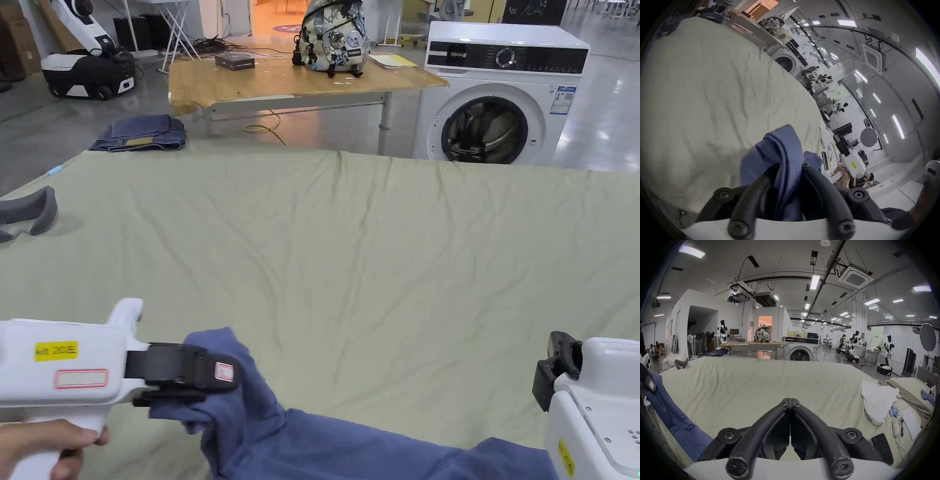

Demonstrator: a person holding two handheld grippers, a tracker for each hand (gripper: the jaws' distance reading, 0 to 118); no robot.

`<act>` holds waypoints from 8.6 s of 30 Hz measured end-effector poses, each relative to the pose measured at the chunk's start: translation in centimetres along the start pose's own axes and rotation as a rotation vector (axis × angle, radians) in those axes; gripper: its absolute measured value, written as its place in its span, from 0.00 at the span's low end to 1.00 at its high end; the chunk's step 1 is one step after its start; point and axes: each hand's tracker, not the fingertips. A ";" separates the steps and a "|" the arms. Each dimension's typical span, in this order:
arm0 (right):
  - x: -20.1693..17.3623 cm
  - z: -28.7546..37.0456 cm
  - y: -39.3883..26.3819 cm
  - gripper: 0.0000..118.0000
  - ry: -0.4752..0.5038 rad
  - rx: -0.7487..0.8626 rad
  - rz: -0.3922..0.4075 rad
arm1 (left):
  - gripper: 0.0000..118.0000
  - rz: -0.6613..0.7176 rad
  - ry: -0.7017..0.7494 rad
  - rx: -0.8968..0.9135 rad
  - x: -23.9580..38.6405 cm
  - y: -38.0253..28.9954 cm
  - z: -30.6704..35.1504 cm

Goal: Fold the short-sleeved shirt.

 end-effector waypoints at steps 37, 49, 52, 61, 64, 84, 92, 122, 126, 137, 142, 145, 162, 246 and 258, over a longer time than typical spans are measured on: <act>2.1 1.1 -1.8 0.00 -0.030 -0.068 -0.029 | 0.11 -0.097 0.205 -0.168 5.9 -4.1 -13.4; 2.3 1.0 -2.6 0.00 -0.030 -0.091 -0.027 | 0.09 -0.181 0.218 -0.350 2.9 -7.1 -19.0; 2.4 0.9 -2.8 0.00 -0.029 -0.099 -0.039 | 0.09 -0.165 0.120 -0.351 4.4 -8.0 -18.9; 2.4 0.9 -3.0 0.00 -0.026 -0.103 -0.059 | 0.09 -0.139 0.108 -0.348 3.1 -9.9 -23.4; 2.5 0.9 -3.0 0.00 -0.028 -0.101 -0.064 | 0.09 -0.077 0.068 -0.315 3.3 -10.1 -23.2; 2.0 1.0 -1.9 0.00 -0.003 -0.069 -0.057 | 0.62 0.014 0.062 -0.084 -4.6 -2.2 -6.6; 1.7 0.9 -1.8 0.00 0.002 -0.075 -0.053 | 0.65 0.212 -0.004 -0.225 -11.3 -5.7 -9.3; 1.9 1.4 -0.5 0.00 -0.010 -0.023 -0.043 | 0.05 -0.105 0.196 0.081 0.8 0.4 0.1; 2.0 1.5 -0.4 0.00 -0.010 -0.020 -0.051 | 0.05 -0.152 0.202 0.041 3.7 0.2 -1.4; 3.0 1.9 -1.0 0.00 -0.029 -0.033 -0.056 | 0.05 -0.265 0.137 -0.096 10.5 -1.8 -8.6; 3.2 1.9 -1.2 0.00 -0.035 -0.040 -0.068 | 0.05 -0.271 0.158 -0.171 12.4 -3.7 -14.4; 3.3 2.0 -1.3 0.00 -0.040 -0.043 -0.068 | 0.05 -0.255 0.166 -0.199 13.8 -5.6 -18.2; 4.6 2.4 -1.7 0.00 -0.068 -0.060 -0.067 | 0.39 -0.214 0.165 -0.307 13.5 -7.8 -23.6; -5.2 2.7 -12.0 0.00 0.084 -0.315 0.069 | 0.00 -0.459 0.423 0.326 4.7 -8.6 -8.2; -4.6 2.3 -12.2 0.00 0.102 -0.343 0.030 | 0.71 -0.011 -0.086 -0.131 -3.1 -5.5 -13.4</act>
